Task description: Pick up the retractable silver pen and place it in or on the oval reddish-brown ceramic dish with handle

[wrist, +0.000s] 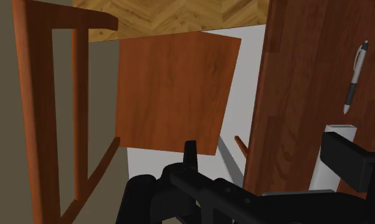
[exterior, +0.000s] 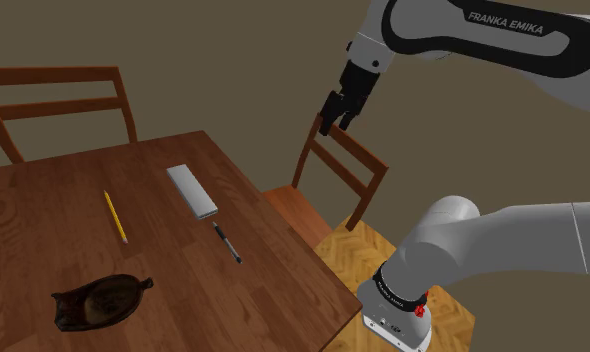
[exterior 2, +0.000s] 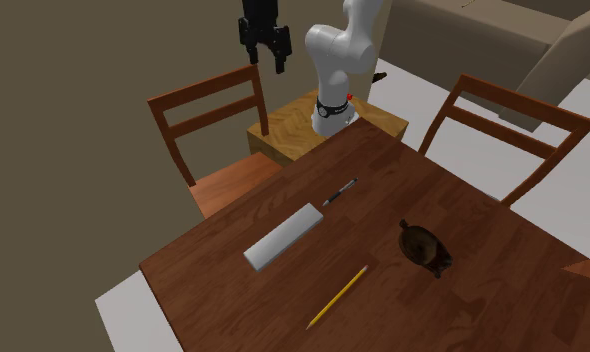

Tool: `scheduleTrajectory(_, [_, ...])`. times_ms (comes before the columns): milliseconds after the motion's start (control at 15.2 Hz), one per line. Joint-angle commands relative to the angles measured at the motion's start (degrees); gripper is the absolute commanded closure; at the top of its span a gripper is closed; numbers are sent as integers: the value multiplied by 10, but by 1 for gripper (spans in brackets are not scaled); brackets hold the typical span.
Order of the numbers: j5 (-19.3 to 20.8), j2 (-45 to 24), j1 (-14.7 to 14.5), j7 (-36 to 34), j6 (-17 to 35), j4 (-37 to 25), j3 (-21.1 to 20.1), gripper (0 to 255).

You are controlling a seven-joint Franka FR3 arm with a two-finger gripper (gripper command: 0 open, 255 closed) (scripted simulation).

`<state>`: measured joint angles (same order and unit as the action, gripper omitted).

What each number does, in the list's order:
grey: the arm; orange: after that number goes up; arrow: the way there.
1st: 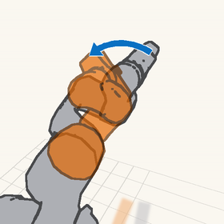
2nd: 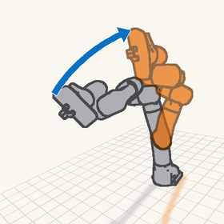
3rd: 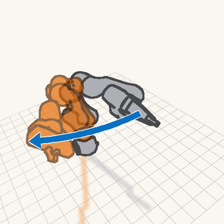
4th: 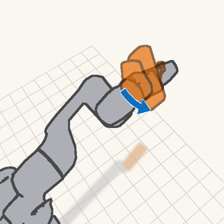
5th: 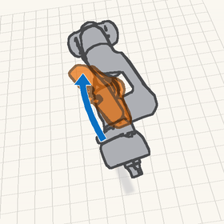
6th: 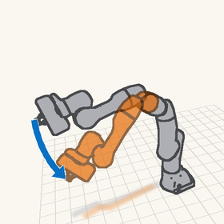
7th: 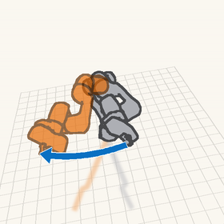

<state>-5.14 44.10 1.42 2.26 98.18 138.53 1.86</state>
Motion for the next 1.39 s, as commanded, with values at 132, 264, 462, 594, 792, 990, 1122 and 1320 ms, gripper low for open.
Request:
scheduleTrajectory(132, [-14,0,-8,-26,22,21,-23,0])
scheduleTrajectory(264, [-28,-5,-16,-52,44,40,-47,0])
scheduleTrajectory(462, [-50,-17,-29,-91,80,62,-84,0])
scheduleTrajectory(594, [-64,-31,-38,-117,105,73,-109,0])
scheduleTrajectory(792, [-84,-59,-51,-157,144,84,-147,0])
scheduleTrajectory(990, [-101,-95,-62,-196,185,87,-185,0])
scheduleTrajectory(1122, [-109,-124,-68,-223,213,85,-211,0])
scheduleTrajectory(1320, [-116,-173,-73,-265,255,76,-250,0])
